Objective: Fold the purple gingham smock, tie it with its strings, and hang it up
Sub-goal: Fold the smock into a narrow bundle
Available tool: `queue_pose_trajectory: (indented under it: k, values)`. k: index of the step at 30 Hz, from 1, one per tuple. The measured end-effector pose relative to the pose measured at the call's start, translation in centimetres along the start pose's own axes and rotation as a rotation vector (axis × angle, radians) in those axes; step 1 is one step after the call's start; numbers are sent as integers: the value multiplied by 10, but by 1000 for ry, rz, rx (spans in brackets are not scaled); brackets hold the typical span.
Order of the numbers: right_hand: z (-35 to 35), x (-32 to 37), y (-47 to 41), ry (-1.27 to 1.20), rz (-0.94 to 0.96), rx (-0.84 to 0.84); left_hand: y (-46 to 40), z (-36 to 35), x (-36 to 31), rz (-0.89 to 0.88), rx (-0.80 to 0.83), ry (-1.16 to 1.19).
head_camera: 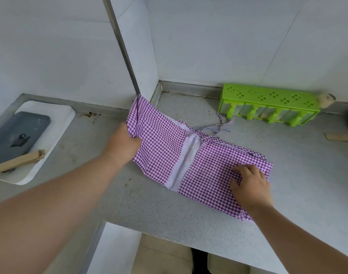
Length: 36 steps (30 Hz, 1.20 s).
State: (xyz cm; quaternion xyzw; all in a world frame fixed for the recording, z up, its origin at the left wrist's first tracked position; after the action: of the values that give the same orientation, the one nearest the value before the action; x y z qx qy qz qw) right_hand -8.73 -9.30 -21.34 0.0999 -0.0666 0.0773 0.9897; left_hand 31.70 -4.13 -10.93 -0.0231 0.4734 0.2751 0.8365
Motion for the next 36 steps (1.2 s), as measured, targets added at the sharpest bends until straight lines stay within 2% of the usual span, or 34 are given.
queue_pose_trajectory:
  k: [3, 5, 7, 9, 11, 14, 16, 19, 23, 25, 27, 28, 30, 33, 36]
  values:
    - [-4, 2, 5, -14, 54, 97, 13, -42, -63, -159, 209, -85]
    - [1, -1, 6, -81, 76, 95, 45, -98, -95, -223, 513, -110]
    - [4, -12, 6, -155, 4, 130, 86, -149, -107, -212, 804, -165]
    - [4, -31, 8, -176, -122, 177, 105, -186, -100, -275, 934, -310]
    - [11, -47, 12, -250, -220, 124, 106, -205, -87, -439, 916, -558]
    - [19, -65, 24, -480, -333, 53, 92, -219, -62, -560, 838, -821]
    - [17, -65, 28, -559, -356, 101, 79, -221, -50, -554, 789, -811]
    - [8, -50, 26, -525, -302, 205, 64, -218, -38, -481, 725, -765]
    - [16, -44, 26, -498, -222, 109, 59, -224, -35, -439, 768, -756]
    - [13, -49, 31, -395, -222, 160, 59, -231, -33, -440, 809, -804]
    - [4, -51, 40, -128, -200, 280, 59, -240, -21, -407, 867, -880]
    - [4, -55, 44, -1, -202, 272, 60, -244, -15, -388, 893, -917]
    - [18, -59, 44, 117, -214, 133, 60, -252, -12, -420, 889, -974]
    - [45, -28, 33, 140, -37, -95, 54, -270, -27, -622, 779, -1027]
    - [37, 40, 23, 68, 306, -131, 45, -287, -17, -693, 747, -1142]
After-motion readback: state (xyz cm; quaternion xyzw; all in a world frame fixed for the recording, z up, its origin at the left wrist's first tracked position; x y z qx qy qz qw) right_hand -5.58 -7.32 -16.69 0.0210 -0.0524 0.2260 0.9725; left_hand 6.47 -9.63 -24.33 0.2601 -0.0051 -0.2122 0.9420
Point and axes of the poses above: each hand's wrist, its own y-axis away from the middle knuckle, its own z-axis out of the back of the hand, x = y × z, the point moved 10 cm from there along -y, towards the middle knuckle, and after that the axes turned 11 degrees about y, right-handed, at the moved point
